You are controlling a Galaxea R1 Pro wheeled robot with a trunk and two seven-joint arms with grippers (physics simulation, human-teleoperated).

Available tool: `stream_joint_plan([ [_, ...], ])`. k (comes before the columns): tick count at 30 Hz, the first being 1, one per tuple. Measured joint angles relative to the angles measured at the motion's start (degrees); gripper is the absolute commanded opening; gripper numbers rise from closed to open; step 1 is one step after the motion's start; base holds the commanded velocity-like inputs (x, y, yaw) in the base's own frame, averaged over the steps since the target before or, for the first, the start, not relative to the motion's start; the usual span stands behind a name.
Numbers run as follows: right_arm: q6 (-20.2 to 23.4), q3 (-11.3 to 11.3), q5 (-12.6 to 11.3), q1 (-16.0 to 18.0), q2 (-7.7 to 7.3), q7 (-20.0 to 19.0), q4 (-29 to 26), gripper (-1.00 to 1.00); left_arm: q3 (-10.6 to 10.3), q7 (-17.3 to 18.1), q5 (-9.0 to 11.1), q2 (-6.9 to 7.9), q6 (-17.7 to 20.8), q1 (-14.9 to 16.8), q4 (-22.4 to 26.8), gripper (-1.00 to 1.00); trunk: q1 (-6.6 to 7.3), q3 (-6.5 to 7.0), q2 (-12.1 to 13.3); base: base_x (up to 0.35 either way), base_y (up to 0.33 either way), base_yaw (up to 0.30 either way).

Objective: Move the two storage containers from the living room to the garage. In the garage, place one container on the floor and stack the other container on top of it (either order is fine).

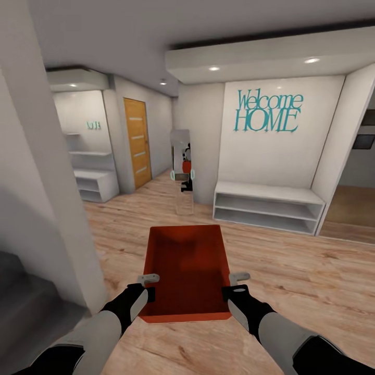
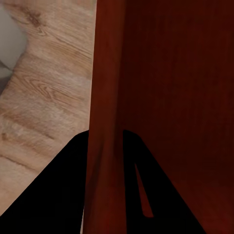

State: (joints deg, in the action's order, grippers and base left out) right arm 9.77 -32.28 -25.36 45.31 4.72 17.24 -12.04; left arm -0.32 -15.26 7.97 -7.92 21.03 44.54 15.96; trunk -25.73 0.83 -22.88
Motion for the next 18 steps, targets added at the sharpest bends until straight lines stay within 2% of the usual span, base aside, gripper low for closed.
stream_joint_plan([
  [18,0.00,-0.02,0.01,0.03,0.00,0.00,0.00,-1.00,0.03,0.01,-0.01,0.00,-0.03,0.00,0.00,-1.00,0.00,0.00,0.00,0.322,0.000,0.000],
])
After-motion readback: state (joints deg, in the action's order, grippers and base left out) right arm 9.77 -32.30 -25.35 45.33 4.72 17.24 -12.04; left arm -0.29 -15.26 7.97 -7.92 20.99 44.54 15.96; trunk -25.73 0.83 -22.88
